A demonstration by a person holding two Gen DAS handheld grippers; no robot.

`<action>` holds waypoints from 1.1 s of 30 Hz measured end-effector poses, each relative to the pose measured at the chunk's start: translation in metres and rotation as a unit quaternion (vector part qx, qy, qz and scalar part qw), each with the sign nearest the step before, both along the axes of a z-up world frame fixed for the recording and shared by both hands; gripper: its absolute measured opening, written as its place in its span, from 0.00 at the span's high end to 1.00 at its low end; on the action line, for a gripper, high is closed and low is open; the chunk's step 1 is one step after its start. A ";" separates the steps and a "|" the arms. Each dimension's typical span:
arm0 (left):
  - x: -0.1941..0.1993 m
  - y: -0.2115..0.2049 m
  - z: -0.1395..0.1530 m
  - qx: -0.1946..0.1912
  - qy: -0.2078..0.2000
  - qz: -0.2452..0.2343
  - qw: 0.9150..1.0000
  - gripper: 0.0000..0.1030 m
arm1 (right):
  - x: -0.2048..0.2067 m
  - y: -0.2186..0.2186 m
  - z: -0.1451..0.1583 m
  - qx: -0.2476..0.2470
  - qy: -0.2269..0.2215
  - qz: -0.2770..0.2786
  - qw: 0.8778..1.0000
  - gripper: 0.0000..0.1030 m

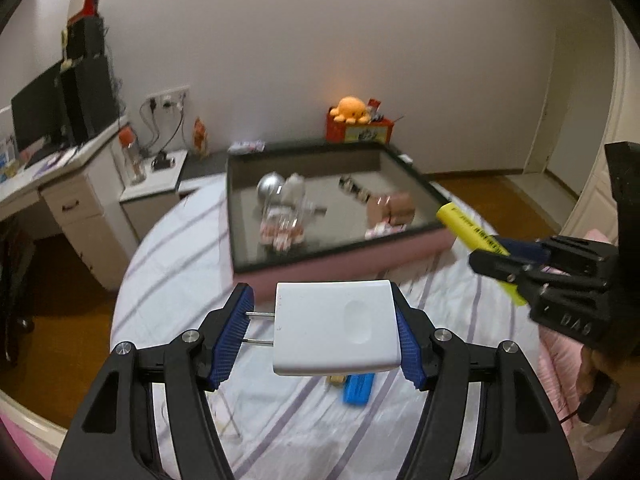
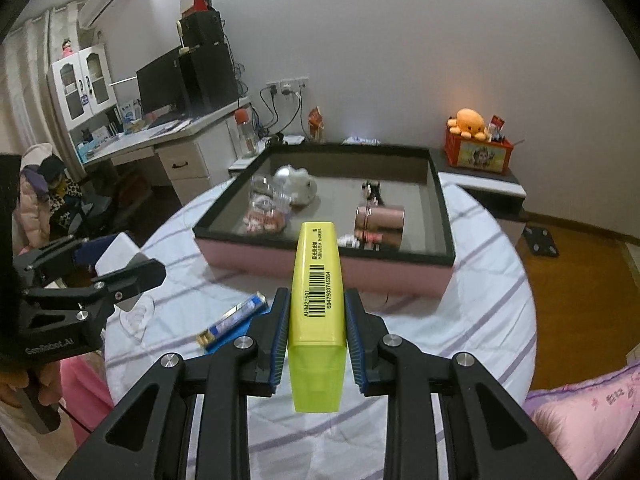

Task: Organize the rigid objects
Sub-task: 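Carry the charger with the left gripper while the right carries the highlighter over the box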

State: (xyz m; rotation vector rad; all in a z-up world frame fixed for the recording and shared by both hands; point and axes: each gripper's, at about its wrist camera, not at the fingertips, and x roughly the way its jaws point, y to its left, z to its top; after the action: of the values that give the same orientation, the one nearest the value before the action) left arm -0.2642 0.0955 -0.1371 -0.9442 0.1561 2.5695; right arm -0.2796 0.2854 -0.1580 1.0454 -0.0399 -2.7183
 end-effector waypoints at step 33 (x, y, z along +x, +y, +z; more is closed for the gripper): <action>-0.153 0.102 -0.051 -0.033 -0.078 -0.031 0.996 0.36 | -0.164 0.032 -0.025 0.021 -0.057 0.001 0.998 0.73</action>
State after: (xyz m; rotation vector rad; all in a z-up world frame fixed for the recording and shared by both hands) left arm -0.4167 0.1973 -0.1880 -1.1425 0.2226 2.4354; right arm -0.4434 0.3173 -0.1832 1.2108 -0.0006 -2.6648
